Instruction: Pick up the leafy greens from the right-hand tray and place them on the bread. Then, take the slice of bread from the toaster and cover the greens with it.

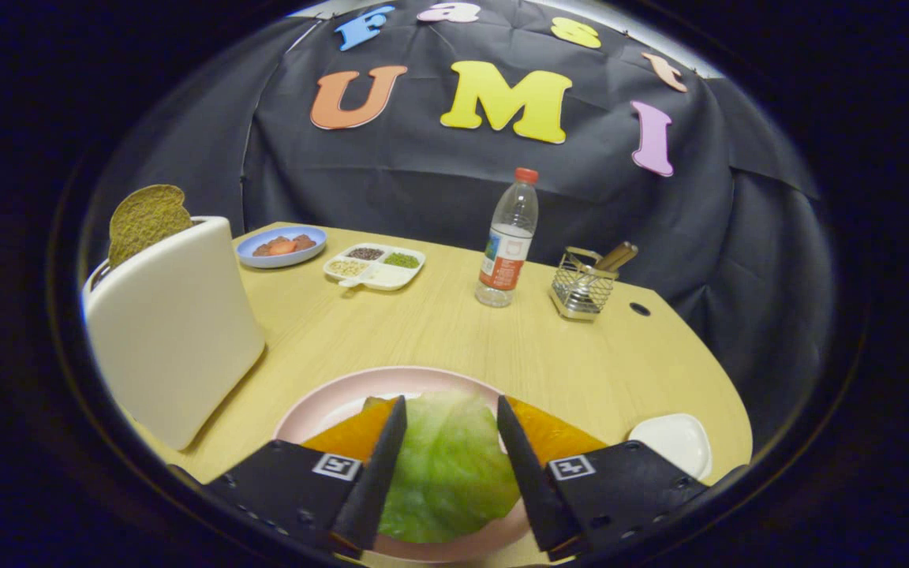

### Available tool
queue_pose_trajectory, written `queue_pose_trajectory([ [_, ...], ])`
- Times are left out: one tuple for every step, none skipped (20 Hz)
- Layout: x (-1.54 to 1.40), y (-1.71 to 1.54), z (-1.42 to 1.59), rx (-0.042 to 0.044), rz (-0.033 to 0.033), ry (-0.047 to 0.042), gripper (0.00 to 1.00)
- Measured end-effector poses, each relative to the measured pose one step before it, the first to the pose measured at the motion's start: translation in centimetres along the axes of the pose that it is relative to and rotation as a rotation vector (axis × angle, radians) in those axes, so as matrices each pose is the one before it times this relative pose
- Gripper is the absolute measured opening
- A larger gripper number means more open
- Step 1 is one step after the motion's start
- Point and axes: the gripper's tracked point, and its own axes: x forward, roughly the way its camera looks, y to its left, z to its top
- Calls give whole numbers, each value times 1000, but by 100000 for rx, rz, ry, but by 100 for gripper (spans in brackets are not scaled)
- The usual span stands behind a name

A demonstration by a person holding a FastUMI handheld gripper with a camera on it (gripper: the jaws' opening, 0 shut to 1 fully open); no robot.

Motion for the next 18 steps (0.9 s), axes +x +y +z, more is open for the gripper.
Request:
queue_pose_trajectory([
  [-554, -420, 187, -1193, -1772, -858, 78],
  [-501, -339, 286, -118, -1058, -1079, 92],
  [-574, -247, 378, 551, -199, -991, 94],
  [-713, -227, 291, 671, 283, -370, 94],
  [-849, -358, 327, 1098, 84, -598, 95],
  [-931, -436, 548, 1189, -38, -894, 95],
  [-1008, -381, 618, 1091, 109, -1148, 95],
  [-1129, -426, 747, 1034, -323, -1189, 95],
  [-1106, -488, 706, 906, -481, -1479, 96],
  [-1106, -279, 695, 902, -173, -1441, 96],
  [-1083, -192, 825, 875, -94, -1504, 96],
  [-1025, -272, 802, 897, -968, -1416, 96],
  [-955, -171, 533, 1217, -540, -1035, 95],
  [-928, 355, 573, 1396, 904, -1076, 95],
  [-841, 393, 610, 1156, 1052, -1034, 95],
  [-799, 326, 727, 744, 468, -1389, 95],
  [-662, 445, 743, 337, 604, -1512, 95],
  [-558, 752, 681, -294, 844, -1096, 95],
])
